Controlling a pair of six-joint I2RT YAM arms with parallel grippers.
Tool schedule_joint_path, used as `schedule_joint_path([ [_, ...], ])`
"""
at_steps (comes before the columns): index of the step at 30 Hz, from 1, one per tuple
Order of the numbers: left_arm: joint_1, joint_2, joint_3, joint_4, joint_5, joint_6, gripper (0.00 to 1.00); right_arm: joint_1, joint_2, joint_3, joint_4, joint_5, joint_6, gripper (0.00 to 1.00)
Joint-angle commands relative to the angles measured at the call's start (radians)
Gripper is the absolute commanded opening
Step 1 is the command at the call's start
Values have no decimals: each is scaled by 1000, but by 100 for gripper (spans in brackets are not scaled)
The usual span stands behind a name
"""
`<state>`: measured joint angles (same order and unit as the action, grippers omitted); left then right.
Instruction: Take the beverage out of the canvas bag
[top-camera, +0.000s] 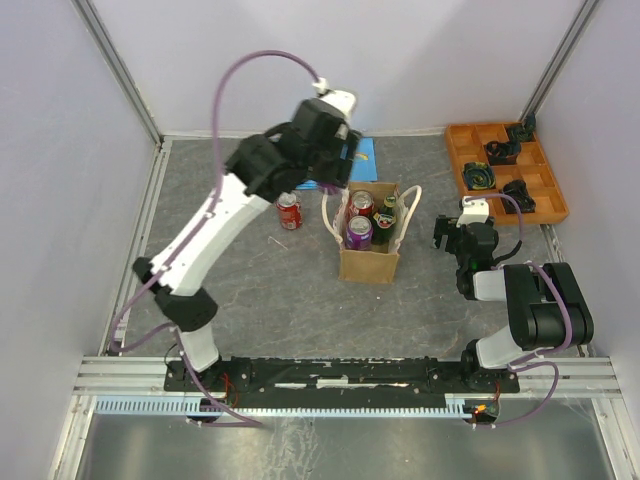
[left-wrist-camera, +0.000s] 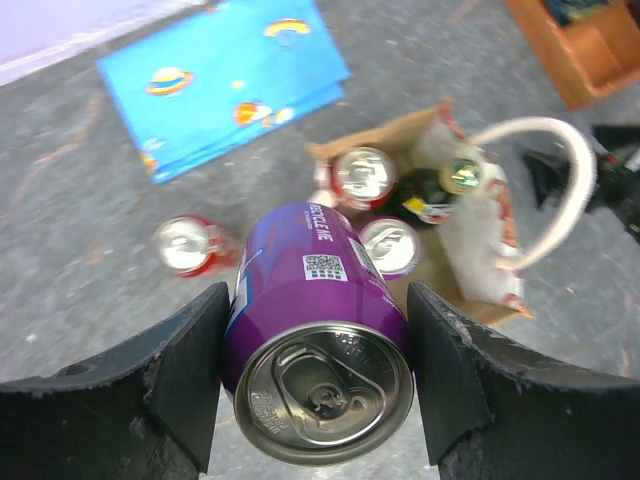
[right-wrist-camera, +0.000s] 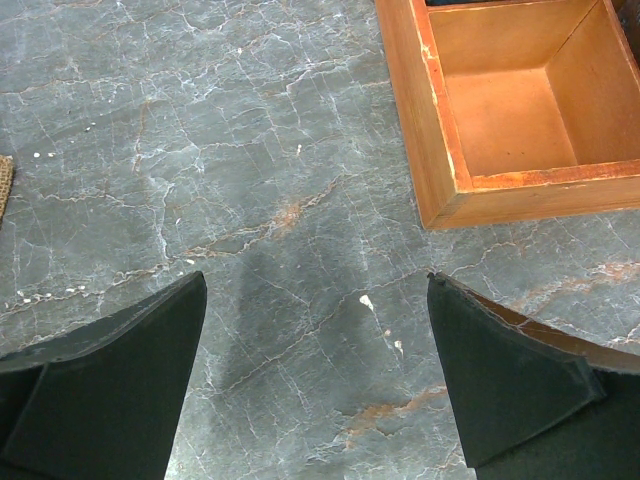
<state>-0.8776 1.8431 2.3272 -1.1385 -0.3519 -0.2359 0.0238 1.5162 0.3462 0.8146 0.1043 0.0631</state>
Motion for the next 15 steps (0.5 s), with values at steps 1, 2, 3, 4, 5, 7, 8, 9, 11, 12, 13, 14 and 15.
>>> schedule_joint_path([
  [1, 155, -210, -127, 124, -86, 32, 3, -3, -4, 24, 41, -8, -5, 99],
  [2, 194, -242, -184, 148, -75, 25, 3, -2, -4, 24, 41, -8, -5, 99],
  [3, 229, -279, -242, 172, -61, 17, 3, -2, -4, 24, 41, -8, -5, 99],
  [4, 267, -310, -300, 200, -49, 10, 3, -2, -4, 24, 41, -8, -4, 99],
  [5, 302, -341, -359, 226, -43, 2, 3, -2, -4, 24, 41, -8, -5, 99],
  [7, 362, -394, -466, 273, -41, -8, 3, -3, -3, 25, 41, -8, -5, 99],
  [8, 391, -418, -515, 295, -33, -12, 3, -2, -4, 24, 41, -8, -5, 99],
  [9, 414, -435, -568, 323, -20, -17, 3, -2, -5, 24, 42, -8, -5, 99],
  [11, 458, -459, -663, 381, 19, -25, 3, -2, -5, 24, 41, -8, -4, 99],
  [12, 475, -466, -709, 409, 36, -32, 3, -3, -4, 24, 41, -8, -4, 99],
  [13, 492, -470, -749, 436, 49, -38, 3, -3, -3, 24, 41, -8, -5, 99],
  [14, 505, -470, -788, 463, 62, -44, 3, -2, -4, 25, 42, -8, -5, 99],
  [15, 517, -469, -824, 491, 74, -51, 3, -2, -4, 24, 41, -8, -4, 99],
])
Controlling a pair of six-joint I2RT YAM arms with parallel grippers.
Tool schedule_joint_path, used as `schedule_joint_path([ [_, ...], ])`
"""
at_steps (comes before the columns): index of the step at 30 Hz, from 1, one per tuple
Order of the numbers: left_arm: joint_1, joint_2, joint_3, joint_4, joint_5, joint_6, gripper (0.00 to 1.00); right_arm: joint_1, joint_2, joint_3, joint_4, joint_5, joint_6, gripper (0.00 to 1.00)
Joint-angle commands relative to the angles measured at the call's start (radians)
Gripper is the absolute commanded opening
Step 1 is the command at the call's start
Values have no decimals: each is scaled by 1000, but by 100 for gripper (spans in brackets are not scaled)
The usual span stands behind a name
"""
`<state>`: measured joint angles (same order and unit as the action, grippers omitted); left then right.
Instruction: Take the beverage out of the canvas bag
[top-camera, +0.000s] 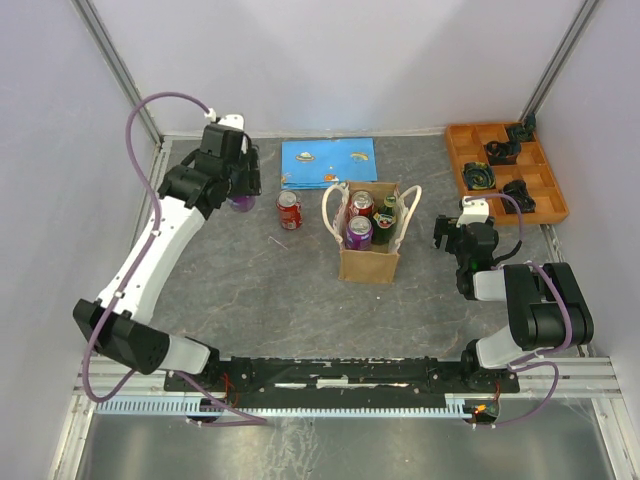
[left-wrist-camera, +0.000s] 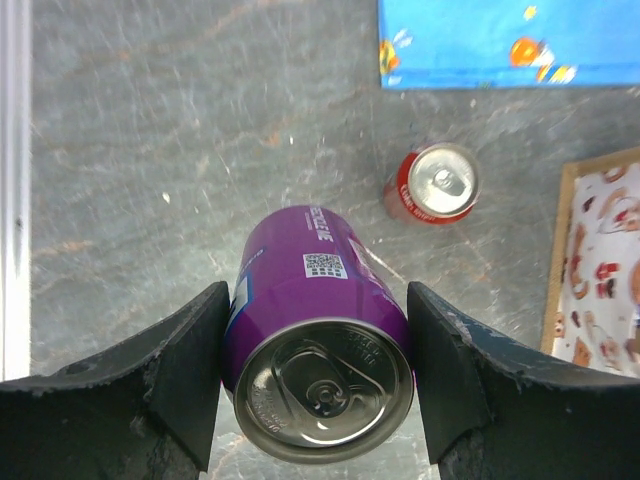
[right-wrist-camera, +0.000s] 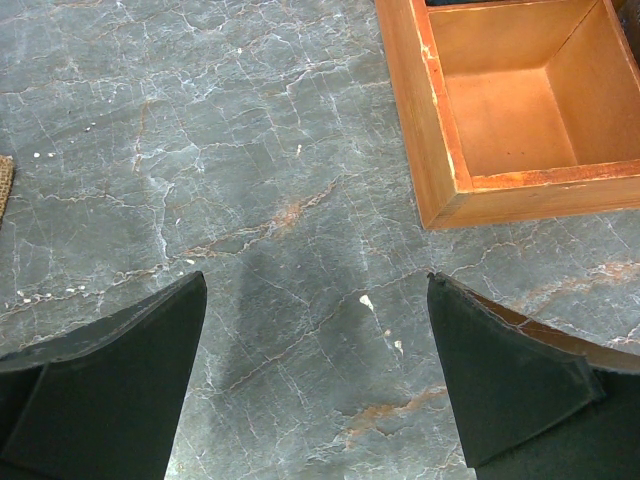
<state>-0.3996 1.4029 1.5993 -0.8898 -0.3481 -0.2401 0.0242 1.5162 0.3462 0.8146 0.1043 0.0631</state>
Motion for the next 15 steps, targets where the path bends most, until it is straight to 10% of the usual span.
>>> schedule_joint_path([
  [1, 48, -28, -131, 273, 82, -53, 3, -3, -3, 24, 41, -8, -5, 99],
  [15, 131, 123, -349, 564, 163, -99, 3, -3, -3, 24, 41, -8, -4, 99],
])
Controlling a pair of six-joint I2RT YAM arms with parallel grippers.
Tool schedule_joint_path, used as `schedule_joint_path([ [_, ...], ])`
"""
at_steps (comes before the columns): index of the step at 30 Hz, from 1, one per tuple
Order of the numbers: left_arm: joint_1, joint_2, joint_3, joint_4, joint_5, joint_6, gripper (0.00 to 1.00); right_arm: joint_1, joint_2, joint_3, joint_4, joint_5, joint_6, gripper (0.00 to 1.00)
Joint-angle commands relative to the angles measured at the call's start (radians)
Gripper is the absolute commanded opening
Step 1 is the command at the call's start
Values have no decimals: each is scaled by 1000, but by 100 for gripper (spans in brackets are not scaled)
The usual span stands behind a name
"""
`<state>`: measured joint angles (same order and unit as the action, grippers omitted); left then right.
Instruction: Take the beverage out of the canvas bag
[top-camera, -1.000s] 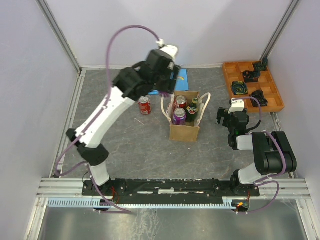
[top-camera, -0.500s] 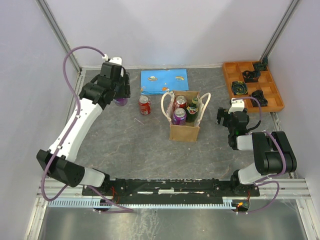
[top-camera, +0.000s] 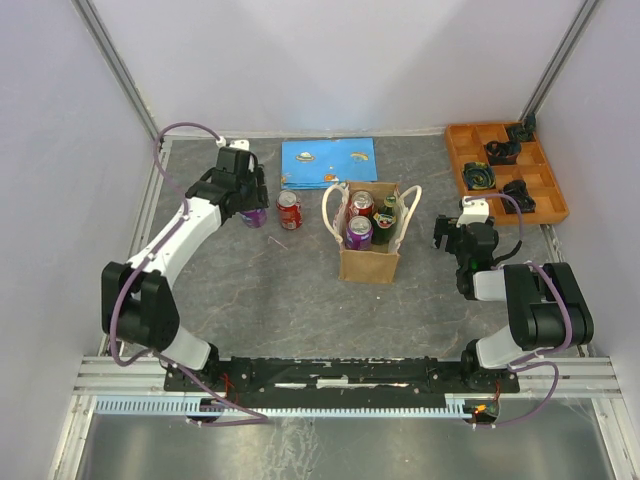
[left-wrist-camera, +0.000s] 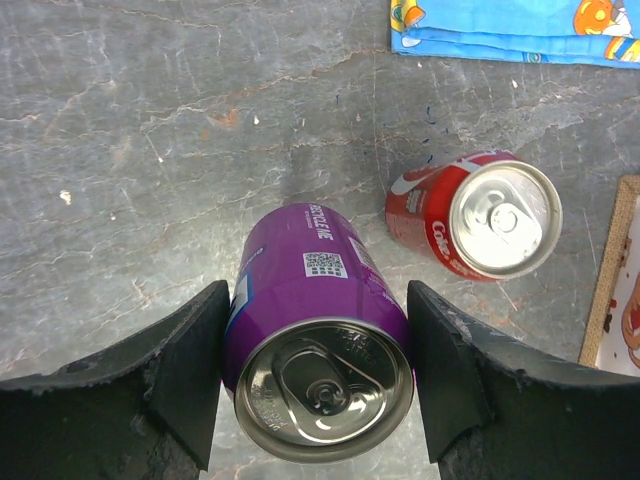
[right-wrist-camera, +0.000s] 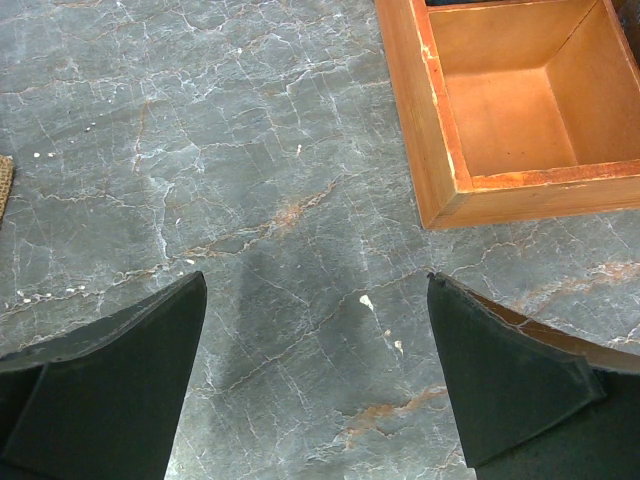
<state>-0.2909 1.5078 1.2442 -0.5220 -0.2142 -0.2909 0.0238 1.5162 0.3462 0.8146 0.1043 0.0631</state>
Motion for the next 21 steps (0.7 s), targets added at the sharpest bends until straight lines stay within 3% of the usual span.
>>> schedule_joint_path([
  [1, 25, 35, 5, 199, 30, -48, 3, -2, -4, 25, 41, -8, -5, 99],
  [21, 65, 175, 20, 163, 71, -96, 3, -2, -3, 24, 41, -8, -5, 99],
])
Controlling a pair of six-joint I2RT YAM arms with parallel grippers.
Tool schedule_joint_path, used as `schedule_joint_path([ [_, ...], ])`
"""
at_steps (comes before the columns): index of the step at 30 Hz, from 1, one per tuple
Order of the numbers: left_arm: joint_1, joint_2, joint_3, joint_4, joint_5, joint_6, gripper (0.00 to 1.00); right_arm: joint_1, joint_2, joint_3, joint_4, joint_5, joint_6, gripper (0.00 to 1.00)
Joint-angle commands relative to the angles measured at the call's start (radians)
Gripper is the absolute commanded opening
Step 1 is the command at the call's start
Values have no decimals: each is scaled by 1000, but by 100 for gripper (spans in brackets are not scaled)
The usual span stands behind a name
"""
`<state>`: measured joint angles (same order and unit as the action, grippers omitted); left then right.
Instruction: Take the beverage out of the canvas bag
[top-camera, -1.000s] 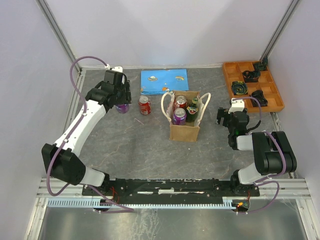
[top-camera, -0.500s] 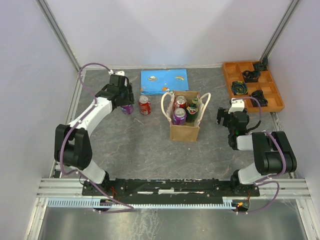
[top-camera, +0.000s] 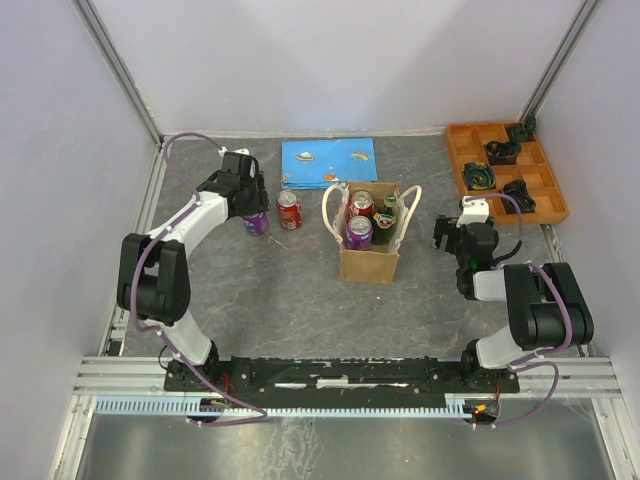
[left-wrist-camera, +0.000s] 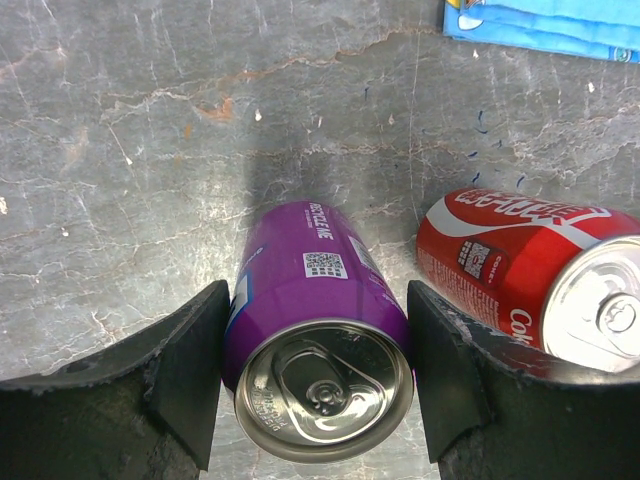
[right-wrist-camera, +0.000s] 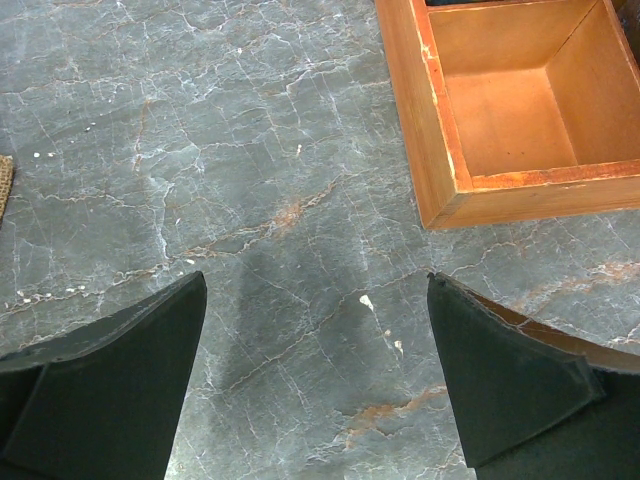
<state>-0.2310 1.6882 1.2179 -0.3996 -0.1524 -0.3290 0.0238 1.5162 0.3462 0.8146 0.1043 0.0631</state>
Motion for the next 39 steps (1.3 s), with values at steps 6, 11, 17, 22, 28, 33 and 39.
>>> schedule_joint_path([
  [6, 5, 29, 78, -23, 13, -65, 20, -2, -4, 23, 41, -8, -4, 99],
  [11, 5, 43, 102, -60, 6, -65, 72, -2, -4, 23, 41, -8, -4, 99],
  [17, 5, 41, 108, -75, -10, -62, 99, -3, -4, 24, 42, -8, -4, 99],
  [22, 7, 18, 114, -85, -28, -58, 99, -3, -4, 23, 41, -8, -5, 99],
  [28, 6, -97, 151, -56, -17, -14, 99, -2, -5, 23, 41, -8, -5, 99],
  [33, -13, -253, 177, 39, 104, 65, 99, -2, -4, 24, 42, -8, -5, 99],
  [39, -178, -304, 273, 23, 110, 202, 99, -2, -4, 23, 42, -8, -4, 99],
])
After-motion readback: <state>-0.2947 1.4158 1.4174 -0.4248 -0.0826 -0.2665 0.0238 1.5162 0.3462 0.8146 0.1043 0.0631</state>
